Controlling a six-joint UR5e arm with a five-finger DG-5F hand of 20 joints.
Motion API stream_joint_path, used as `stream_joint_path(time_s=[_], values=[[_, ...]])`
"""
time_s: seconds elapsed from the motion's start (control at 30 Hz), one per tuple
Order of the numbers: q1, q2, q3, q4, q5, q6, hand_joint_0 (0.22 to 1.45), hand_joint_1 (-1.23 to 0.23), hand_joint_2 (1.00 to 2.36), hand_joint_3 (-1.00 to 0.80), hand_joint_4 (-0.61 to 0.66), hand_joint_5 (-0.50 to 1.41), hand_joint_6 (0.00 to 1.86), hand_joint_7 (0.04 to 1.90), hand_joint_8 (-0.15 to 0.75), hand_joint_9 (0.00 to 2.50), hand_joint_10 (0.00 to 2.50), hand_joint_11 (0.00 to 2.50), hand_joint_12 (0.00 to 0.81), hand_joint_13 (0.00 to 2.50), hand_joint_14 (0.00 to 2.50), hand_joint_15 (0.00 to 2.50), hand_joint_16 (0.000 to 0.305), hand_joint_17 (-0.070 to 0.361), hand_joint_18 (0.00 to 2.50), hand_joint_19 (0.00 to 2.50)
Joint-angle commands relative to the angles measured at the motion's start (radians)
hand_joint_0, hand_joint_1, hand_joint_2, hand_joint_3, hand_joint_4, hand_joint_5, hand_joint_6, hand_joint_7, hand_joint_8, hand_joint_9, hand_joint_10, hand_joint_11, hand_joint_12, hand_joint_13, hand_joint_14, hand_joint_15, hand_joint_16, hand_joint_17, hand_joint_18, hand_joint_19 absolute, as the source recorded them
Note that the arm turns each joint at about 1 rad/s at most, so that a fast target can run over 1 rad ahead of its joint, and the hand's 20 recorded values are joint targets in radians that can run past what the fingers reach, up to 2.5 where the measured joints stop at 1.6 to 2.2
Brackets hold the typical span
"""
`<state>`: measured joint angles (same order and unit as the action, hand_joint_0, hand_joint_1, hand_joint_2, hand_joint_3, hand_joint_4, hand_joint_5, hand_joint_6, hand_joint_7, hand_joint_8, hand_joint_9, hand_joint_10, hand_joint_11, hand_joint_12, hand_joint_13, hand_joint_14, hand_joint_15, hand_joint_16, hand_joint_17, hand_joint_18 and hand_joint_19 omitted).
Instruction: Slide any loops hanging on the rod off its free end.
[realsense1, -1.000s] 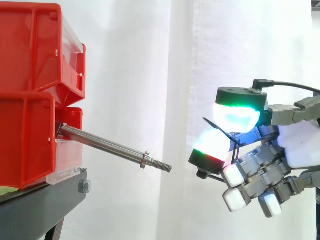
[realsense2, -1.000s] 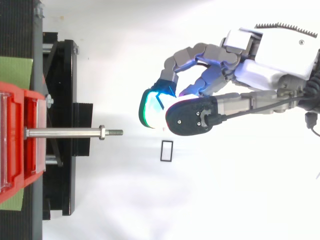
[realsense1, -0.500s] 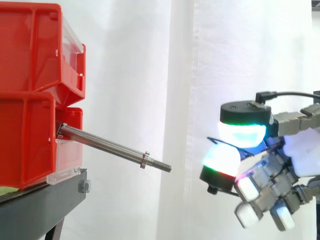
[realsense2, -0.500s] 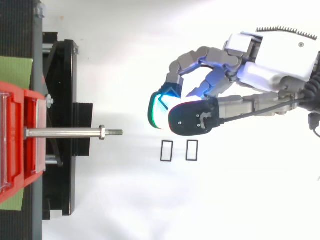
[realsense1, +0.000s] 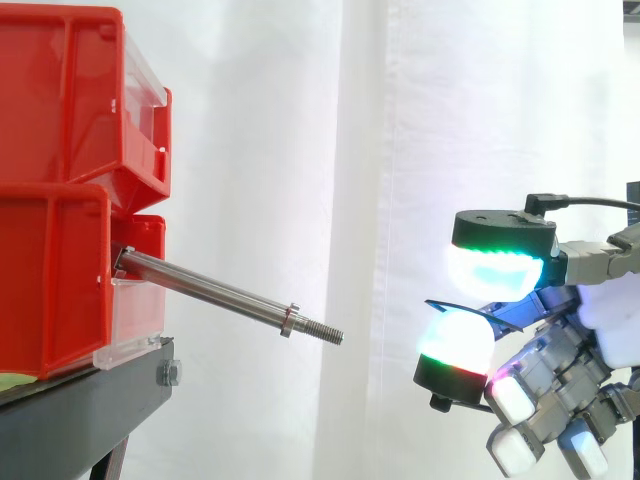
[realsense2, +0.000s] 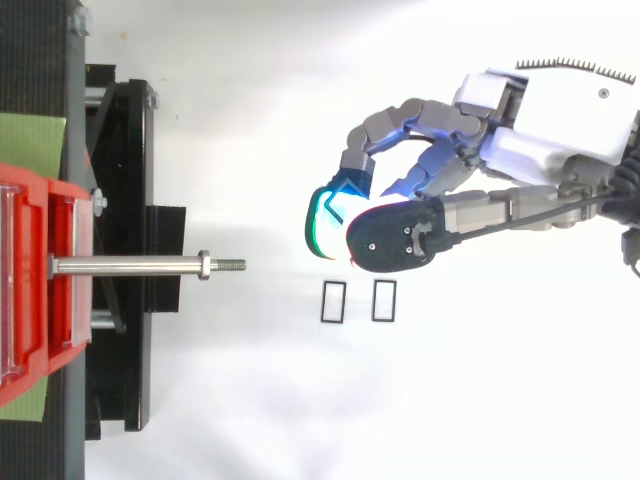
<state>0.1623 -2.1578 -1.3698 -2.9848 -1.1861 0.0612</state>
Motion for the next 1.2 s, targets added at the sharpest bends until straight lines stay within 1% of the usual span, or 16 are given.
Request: stream_joint_path(time_s=[0.0, 0.1, 0.2, 0.37, 0.53, 0.67, 0.8, 0.9, 1.0, 1.1, 1.13, 1.17], values=[[0.0, 0.001, 0.0, 0.001, 0.0, 0.0, 0.58, -0.65, 1.01, -0.34, 0.19, -0.15, 0.86, 1.01, 0.391, 1.01, 0.01, 0.42, 0.409, 0.93, 0.01, 0.29, 0.059, 0.133, 1.01, 0.58], [0.0, 0.0, 0.0, 0.004, 0.002, 0.0, 0.59, -0.72, 1.02, -0.25, 0.18, -0.16, 0.87, 1.04, 0.378, 0.98, 0.01, 0.42, 0.408, 0.93, 0.01, 0.3, 0.059, 0.132, 1.01, 0.58], [0.0, 0.0, 0.0, 0.01, 0.006, 0.0, 0.59, -0.75, 1.02, -0.21, 0.19, -0.17, 0.89, 0.98, 0.388, 0.95, 0.01, 0.41, 0.414, 0.93, 0.01, 0.29, 0.061, 0.138, 1.04, 0.57], [0.002, 0.0, 0.0, 0.01, 0.006, 0.0, 0.59, -0.76, 1.01, -0.27, 0.17, -0.17, 0.9, 0.97, 0.375, 0.94, 0.01, 0.42, 0.402, 0.91, 0.01, 0.29, 0.058, 0.131, 1.01, 0.57], [0.003, 0.0, 0.0, 0.01, 0.008, 0.0, 0.61, -0.78, 1.01, -0.29, 0.14, -0.17, 0.9, 0.97, 0.371, 0.94, 0.01, 0.42, 0.399, 0.92, 0.01, 0.29, 0.057, 0.129, 1.01, 0.57], [0.003, 0.0, 0.0, 0.01, 0.008, 0.0, 0.62, -0.77, 1.02, -0.18, 0.04, -0.17, 0.91, 1.02, 0.372, 0.95, 0.01, 0.43, 0.397, 0.92, 0.01, 0.28, 0.057, 0.128, 1.02, 0.56], [0.003, 0.0, 0.0, 0.009, 0.008, 0.002, 0.62, -0.76, 1.02, -0.06, -0.04, -0.16, 0.93, 1.0, 0.392, 0.99, 0.01, 0.41, 0.415, 0.95, 0.01, 0.27, 0.062, 0.139, 1.08, 0.53], [0.003, 0.0, 0.0, 0.009, 0.008, 0.003, 0.62, -0.75, 1.01, -0.01, -0.1, -0.14, 0.93, 1.03, 0.413, 1.02, 0.01, 0.4, 0.429, 0.98, 0.01, 0.26, 0.065, 0.146, 1.11, 0.52], [0.003, 0.0, 0.0, 0.009, 0.008, 0.006, 0.63, -0.76, 1.01, 0.03, -0.16, -0.14, 0.93, 1.06, 0.412, 1.04, 0.01, 0.4, 0.432, 1.0, 0.01, 0.26, 0.066, 0.148, 1.13, 0.52], [0.003, 0.0, 0.0, 0.01, 0.008, 0.014, 0.63, -0.77, 1.0, 0.06, -0.2, -0.13, 0.93, 1.08, 0.416, 1.06, 0.01, 0.4, 0.432, 1.01, 0.01, 0.26, 0.067, 0.15, 1.14, 0.5], [0.005, 0.0, 0.0, 0.01, 0.008, 0.031, 0.63, -0.77, 1.0, 0.07, -0.21, -0.13, 0.93, 1.09, 0.417, 1.07, 0.01, 0.41, 0.431, 1.02, 0.01, 0.26, 0.067, 0.15, 1.15, 0.5], [0.005, 0.0, 0.0, 0.01, 0.008, 0.035, 0.63, -0.78, 1.0, 0.08, -0.22, -0.12, 0.93, 1.1, 0.415, 1.08, 0.01, 0.4, 0.436, 1.02, 0.01, 0.26, 0.067, 0.151, 1.15, 0.5]])
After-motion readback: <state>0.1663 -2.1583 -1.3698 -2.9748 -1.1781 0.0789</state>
